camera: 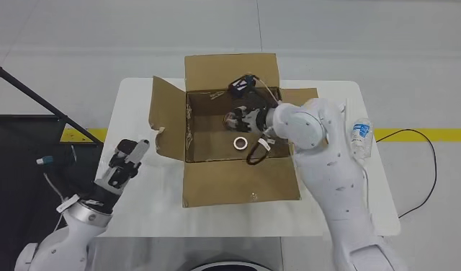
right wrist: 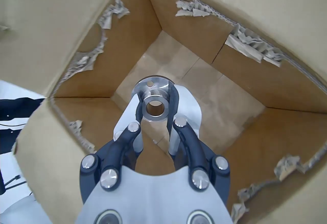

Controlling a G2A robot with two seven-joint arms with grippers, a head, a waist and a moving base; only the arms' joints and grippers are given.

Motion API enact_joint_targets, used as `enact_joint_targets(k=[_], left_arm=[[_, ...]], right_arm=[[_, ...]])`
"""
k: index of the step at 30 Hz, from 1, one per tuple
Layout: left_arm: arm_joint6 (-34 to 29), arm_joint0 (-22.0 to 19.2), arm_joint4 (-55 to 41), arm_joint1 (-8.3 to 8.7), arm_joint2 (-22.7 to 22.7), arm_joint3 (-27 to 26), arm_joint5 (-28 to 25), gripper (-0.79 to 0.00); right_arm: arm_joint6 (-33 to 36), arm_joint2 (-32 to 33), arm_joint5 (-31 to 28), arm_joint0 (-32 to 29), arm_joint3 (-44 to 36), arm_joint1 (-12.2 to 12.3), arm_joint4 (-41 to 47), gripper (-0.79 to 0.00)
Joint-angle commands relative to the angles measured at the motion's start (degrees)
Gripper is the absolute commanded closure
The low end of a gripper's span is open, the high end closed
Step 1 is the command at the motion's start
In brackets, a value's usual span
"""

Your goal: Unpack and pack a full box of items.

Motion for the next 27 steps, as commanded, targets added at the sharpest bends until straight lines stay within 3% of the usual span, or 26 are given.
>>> enact_joint_targets(k=[1,7,13,21,27], left_arm=[[1.6,-0.7,-2.5,-0.06,-0.6,0.0,-0.5,-0.785],[2.4,-3.5,-4.6,-0.08,2.2,1.3,-1.8,-0.785],[2.4,-3.5,-4.6,-0.08,2.2,1.3,-1.8,-0.785],[2.4,-3.5,-4.6,-0.08,2.2,1.3,-1.8,-0.785],[2.4,-3.5,-4.6,-0.08,2.2,1.3,-1.8,-0.785]], right_arm=[[-0.8,2.2,1.4,-2.4,-5.3,0.5,-0.4,0.000],[-4.0,8.3,8.3,-8.6,-18.7,1.8,-5.8,0.000],[-6.5,16.6,13.7,-17.1,-32.3,3.0,-10.0,0.000],[-1.0,24.7,19.0,-23.5,-38.9,4.3,-16.7,0.000],[3.2,26.1,22.5,-27.3,-39.0,4.9,-24.4,0.000]])
